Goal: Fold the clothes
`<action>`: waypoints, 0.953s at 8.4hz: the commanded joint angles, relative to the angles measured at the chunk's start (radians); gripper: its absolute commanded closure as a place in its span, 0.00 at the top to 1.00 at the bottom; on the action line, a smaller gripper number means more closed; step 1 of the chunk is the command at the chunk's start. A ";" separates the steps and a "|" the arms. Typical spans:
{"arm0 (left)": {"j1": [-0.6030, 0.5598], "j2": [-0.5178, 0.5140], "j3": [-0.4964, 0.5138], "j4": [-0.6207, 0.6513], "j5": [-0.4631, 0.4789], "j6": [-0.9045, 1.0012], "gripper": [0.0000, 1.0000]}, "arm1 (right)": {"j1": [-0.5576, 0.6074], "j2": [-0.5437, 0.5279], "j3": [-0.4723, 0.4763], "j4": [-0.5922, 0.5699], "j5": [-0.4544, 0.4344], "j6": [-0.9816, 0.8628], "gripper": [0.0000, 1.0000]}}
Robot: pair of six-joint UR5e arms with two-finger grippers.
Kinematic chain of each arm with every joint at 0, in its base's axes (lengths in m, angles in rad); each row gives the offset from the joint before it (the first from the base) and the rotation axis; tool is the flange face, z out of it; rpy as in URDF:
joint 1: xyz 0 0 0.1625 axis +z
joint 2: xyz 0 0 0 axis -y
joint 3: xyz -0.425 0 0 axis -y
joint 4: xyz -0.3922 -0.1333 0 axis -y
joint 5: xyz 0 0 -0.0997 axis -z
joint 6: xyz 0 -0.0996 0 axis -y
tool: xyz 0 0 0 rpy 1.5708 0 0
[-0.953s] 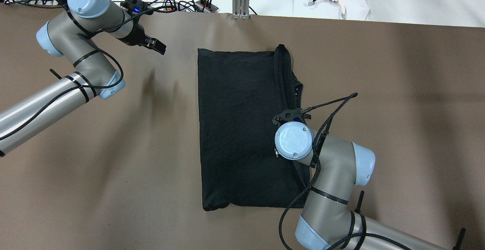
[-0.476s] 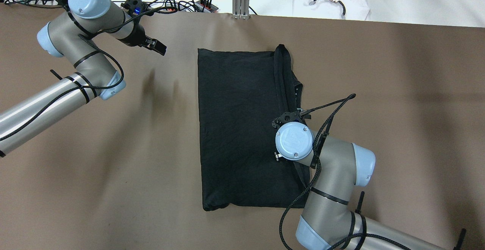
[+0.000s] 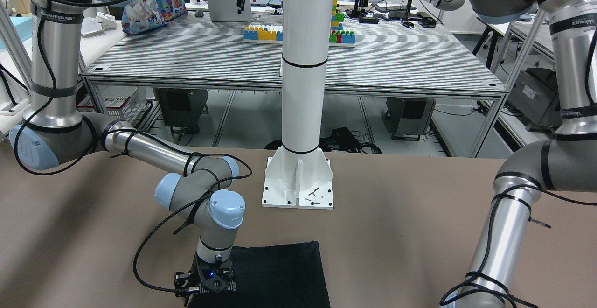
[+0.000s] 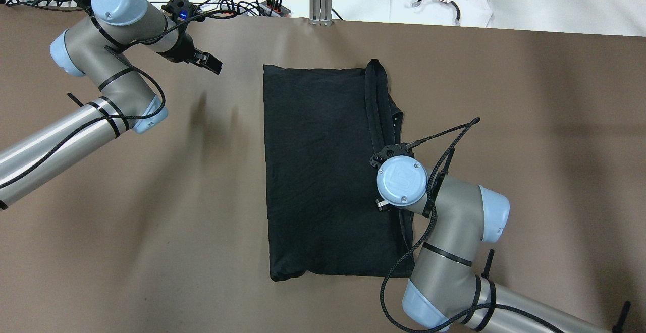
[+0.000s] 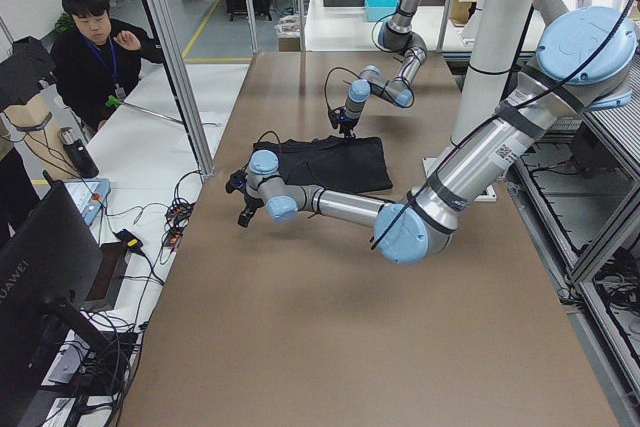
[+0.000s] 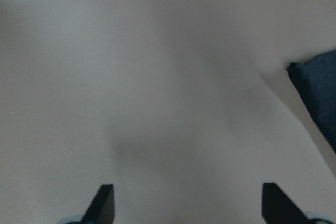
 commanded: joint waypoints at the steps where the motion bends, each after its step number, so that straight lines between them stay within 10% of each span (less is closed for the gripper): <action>1: 0.000 0.000 0.000 0.000 0.000 0.000 1.00 | 0.055 -0.046 0.007 0.004 0.058 -0.090 0.60; 8: 0.000 -0.002 0.002 0.000 0.000 -0.002 1.00 | 0.099 -0.016 0.027 0.045 0.075 -0.058 0.76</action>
